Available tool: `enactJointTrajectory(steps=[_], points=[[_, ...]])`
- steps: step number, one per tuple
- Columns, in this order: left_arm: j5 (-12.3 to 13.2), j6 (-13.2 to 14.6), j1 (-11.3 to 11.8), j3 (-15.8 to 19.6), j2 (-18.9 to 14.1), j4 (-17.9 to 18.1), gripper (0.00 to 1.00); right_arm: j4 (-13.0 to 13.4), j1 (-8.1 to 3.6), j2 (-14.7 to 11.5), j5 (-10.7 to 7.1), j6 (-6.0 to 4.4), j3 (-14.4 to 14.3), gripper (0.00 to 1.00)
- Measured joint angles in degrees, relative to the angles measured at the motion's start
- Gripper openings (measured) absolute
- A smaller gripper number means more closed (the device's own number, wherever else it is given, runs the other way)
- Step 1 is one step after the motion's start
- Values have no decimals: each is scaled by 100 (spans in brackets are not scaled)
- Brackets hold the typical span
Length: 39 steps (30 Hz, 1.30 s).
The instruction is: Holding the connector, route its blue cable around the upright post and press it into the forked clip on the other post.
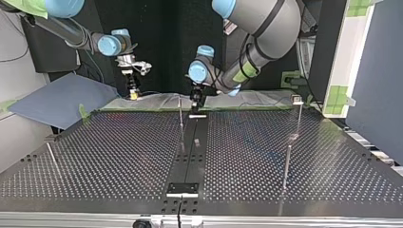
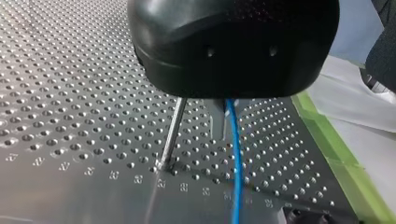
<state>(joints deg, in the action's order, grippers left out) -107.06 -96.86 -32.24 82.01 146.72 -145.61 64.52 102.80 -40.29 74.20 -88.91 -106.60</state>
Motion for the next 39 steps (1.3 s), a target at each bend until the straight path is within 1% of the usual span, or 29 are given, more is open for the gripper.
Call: enactJointTrajectory(steps=[7,12,20,28,39], points=[[121,-10,63,-104,7,-195,1,-53,-21,0,6,8,48,0],[230,-91,82,-137,21,-255,1,-82,-69,5,13,-7,105,0],[370,-137,92,-430,314,-488,1,-93,-125,16,17,-6,152,0],[400,-155,156,-697,402,-701,1,-123,-169,31,63,-11,217,0],[412,-126,321,-759,404,-763,1,-265,-267,51,210,-20,392,0]])
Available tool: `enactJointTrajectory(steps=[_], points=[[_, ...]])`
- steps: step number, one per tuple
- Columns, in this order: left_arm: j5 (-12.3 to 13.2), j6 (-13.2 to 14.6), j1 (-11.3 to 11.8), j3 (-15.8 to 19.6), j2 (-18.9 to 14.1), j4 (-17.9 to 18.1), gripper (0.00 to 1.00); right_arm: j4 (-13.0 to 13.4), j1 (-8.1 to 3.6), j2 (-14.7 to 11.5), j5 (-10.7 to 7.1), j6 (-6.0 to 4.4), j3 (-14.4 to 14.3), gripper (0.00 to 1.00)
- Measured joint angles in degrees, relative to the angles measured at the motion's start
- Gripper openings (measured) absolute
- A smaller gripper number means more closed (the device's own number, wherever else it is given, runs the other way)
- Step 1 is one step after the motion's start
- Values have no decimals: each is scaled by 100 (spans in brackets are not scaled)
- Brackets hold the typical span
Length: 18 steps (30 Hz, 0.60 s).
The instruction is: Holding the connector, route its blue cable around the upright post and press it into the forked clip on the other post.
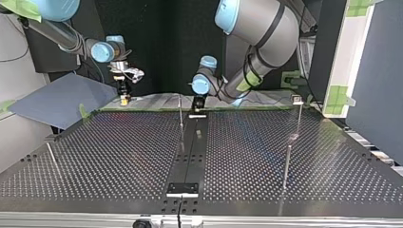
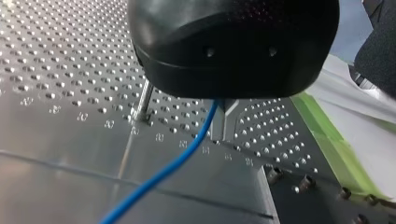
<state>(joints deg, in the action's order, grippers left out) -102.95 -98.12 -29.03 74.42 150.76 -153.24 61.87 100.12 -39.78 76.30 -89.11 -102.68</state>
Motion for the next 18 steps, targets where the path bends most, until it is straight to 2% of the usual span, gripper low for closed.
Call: enactJointTrajectory(steps=[4,11,18], points=[[37,9,45,-35,1,-51,1,-75,-39,9,95,1,78,0],[146,-17,97,-169,0,-111,1,-209,-72,26,149,23,221,0],[113,-67,144,-267,0,-190,1,-259,-90,48,286,33,319,0]])
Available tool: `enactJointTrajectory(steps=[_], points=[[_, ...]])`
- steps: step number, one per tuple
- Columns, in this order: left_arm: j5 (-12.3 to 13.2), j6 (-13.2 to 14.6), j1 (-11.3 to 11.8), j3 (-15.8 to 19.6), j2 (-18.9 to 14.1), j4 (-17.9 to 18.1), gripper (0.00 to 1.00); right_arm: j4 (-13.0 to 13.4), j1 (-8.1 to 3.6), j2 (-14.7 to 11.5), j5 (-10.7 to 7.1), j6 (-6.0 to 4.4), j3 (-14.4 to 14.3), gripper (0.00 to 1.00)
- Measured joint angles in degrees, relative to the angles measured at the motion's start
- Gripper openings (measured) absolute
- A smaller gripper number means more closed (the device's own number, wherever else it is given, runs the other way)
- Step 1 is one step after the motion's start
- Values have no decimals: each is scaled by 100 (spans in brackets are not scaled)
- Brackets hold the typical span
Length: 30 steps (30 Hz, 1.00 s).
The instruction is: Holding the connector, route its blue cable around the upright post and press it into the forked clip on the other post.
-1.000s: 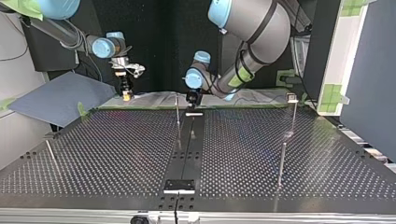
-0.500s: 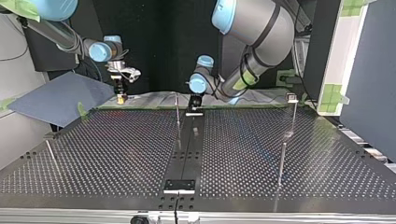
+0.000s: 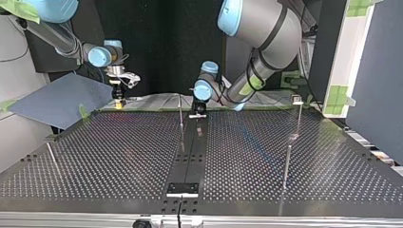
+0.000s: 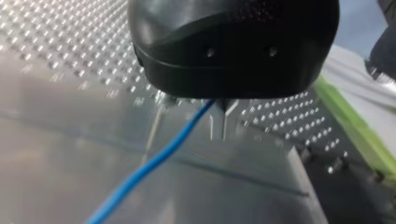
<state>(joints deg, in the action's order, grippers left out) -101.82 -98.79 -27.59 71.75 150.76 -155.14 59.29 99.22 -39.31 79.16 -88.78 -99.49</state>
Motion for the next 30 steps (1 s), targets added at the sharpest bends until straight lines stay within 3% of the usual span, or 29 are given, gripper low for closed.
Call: enactJointTrajectory(steps=[3,7,15,18,19,20,22,23,24,26,27,28,30], points=[[-94,-36,40,-42,0,-114,1,-36,-14,71,126,14,71,0],[-145,-49,70,-57,0,-212,1,-169,-26,235,301,110,226,0],[-136,-23,89,-58,0,-288,1,-435,-44,415,396,180,436,0],[-125,30,72,-58,0,-345,16,-457,-43,424,394,182,447,0],[-125,63,59,-58,0,-375,29,-462,-43,425,393,183,449,0],[-125,92,48,-58,0,-403,29,-465,-43,428,391,183,449,0],[-125,170,20,-58,-2,-481,56,-472,-40,432,382,183,450,0],[-125,211,8,-56,-3,-521,56,-474,-38,433,375,184,451,0],[-124,251,-2,-52,-5,-560,74,-475,-37,434,369,183,451,0],[-115,349,-26,-27,-4,-658,79,-478,-33,435,350,183,451,0],[-103,390,-36,-11,-5,-701,94,-479,-30,435,344,184,451,0],[-74,447,-48,10,-6,-752,100,-482,-27,435,336,184,452,0],[-10,537,-65,49,-7,-820,100,-484,-24,436,328,184,452,0]])
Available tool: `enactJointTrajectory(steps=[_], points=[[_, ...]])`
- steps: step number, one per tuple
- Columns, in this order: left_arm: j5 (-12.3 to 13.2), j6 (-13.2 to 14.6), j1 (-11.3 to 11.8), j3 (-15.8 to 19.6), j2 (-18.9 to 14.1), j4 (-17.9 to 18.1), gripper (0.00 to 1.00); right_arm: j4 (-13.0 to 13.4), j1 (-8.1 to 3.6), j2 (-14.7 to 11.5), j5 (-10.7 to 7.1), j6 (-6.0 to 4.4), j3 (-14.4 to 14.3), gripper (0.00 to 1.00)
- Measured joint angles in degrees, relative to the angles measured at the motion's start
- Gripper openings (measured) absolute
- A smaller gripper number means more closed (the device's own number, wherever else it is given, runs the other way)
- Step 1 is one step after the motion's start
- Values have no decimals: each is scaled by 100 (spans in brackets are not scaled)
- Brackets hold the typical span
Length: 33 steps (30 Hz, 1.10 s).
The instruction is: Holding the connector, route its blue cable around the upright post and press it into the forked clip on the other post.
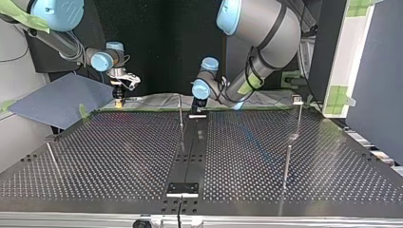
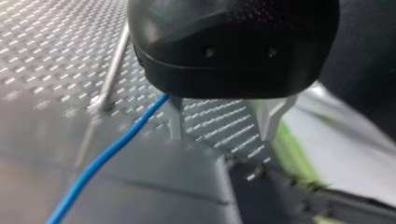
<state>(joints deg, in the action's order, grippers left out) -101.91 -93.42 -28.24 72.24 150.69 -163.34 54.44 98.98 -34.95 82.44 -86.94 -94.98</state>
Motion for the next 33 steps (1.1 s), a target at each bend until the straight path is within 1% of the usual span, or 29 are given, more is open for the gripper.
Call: enactJointTrajectory(steps=[5,10,13,19,22,27,33], points=[[263,262,-55,71,-15,-156,100,-9,8,0,-11,0,0,0],[534,344,-94,188,-156,-174,100,-20,9,0,-16,0,0,0],[662,351,-85,302,-289,-106,100,-26,10,0,-17,0,0,0],[733,275,-47,614,-607,152,100,-36,13,3,-17,0,0,0],[740,263,-59,753,-723,160,100,-42,18,3,-26,0,0,0],[781,275,-94,917,-774,112,100,-67,20,5,-33,0,0,0],[921,305,-152,1049,-780,114,100,-72,21,7,-34,0,0,0]])
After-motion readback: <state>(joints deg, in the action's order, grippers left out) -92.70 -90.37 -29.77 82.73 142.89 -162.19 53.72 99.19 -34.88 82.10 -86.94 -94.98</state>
